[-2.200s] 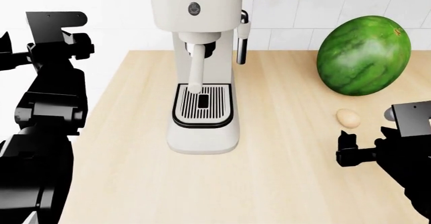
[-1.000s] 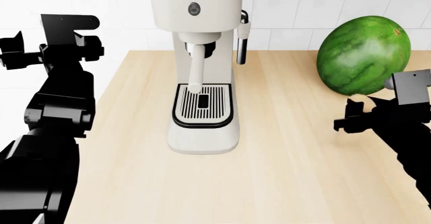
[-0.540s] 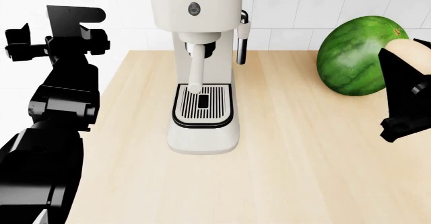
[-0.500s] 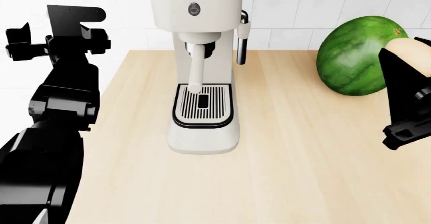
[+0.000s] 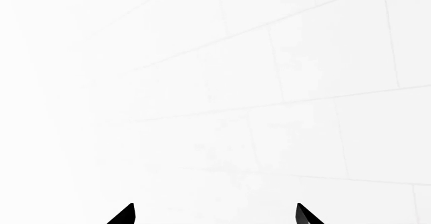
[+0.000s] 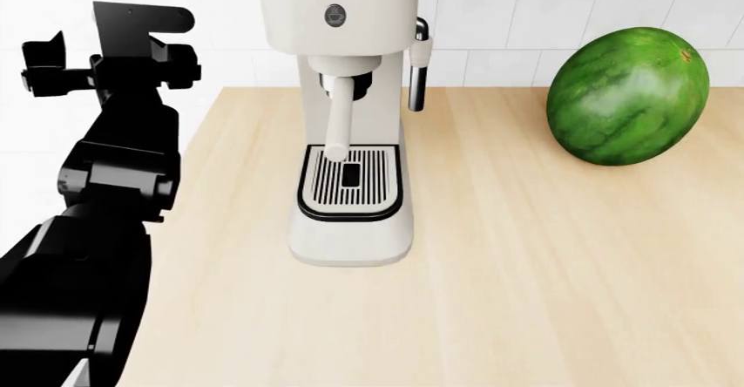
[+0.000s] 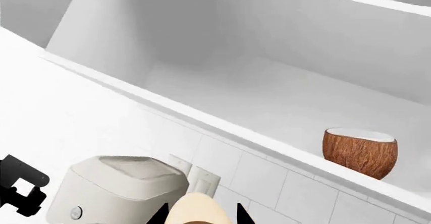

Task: Pick the egg from the counter and place it in the cabinet.

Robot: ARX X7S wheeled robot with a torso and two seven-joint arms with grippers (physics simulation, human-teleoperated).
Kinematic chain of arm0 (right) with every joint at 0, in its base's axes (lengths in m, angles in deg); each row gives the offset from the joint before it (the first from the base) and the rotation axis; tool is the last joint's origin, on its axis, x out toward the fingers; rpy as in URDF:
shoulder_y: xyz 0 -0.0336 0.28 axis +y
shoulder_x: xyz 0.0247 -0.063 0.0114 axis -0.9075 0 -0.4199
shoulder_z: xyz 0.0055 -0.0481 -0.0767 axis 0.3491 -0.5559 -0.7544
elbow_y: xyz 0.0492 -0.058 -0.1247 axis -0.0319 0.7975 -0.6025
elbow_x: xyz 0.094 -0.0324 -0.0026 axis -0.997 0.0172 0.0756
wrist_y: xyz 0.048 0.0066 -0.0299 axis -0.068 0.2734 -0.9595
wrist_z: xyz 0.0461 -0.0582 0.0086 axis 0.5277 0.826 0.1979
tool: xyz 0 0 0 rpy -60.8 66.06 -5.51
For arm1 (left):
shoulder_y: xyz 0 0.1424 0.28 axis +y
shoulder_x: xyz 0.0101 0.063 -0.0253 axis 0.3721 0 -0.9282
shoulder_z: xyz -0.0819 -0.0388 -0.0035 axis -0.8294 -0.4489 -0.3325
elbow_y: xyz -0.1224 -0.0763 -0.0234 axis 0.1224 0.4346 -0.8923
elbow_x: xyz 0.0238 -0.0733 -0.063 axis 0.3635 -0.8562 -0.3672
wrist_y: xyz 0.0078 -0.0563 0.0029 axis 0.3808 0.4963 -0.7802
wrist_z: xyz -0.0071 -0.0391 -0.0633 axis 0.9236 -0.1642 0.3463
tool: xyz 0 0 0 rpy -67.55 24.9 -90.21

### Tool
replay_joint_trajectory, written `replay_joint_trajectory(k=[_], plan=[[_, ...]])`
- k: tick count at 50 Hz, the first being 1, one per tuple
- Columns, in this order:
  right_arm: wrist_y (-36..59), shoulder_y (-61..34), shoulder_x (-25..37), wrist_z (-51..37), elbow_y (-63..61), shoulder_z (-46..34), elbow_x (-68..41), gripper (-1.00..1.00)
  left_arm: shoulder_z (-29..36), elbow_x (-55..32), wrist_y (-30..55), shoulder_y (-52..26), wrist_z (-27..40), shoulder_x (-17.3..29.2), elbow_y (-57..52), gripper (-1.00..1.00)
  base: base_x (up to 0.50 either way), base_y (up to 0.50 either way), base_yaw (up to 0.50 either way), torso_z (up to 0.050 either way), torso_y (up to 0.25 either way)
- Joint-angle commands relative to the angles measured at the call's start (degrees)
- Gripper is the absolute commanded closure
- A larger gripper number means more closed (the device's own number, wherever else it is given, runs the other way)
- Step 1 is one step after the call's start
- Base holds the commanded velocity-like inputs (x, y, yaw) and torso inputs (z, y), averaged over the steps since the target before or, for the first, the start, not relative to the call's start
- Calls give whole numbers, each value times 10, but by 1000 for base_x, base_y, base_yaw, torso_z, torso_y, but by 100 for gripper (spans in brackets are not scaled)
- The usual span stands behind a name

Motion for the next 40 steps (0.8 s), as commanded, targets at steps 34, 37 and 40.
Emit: replay_joint_trajectory(k=[34,37,40], plan=[[-229,-381,-312,388,659,-449,712,100,16,4,15,14,-1,3,0,-100,0,0,0,0,0],[-296,-403,-365,426,800,-474,761,100,21,4,15,12,-3,2,0,-100,0,0,0,0,0],[-423,-444,-456,486,1050,-502,822,100,24,4,15,11,-2,1,0,-100,0,0,0,0,0]])
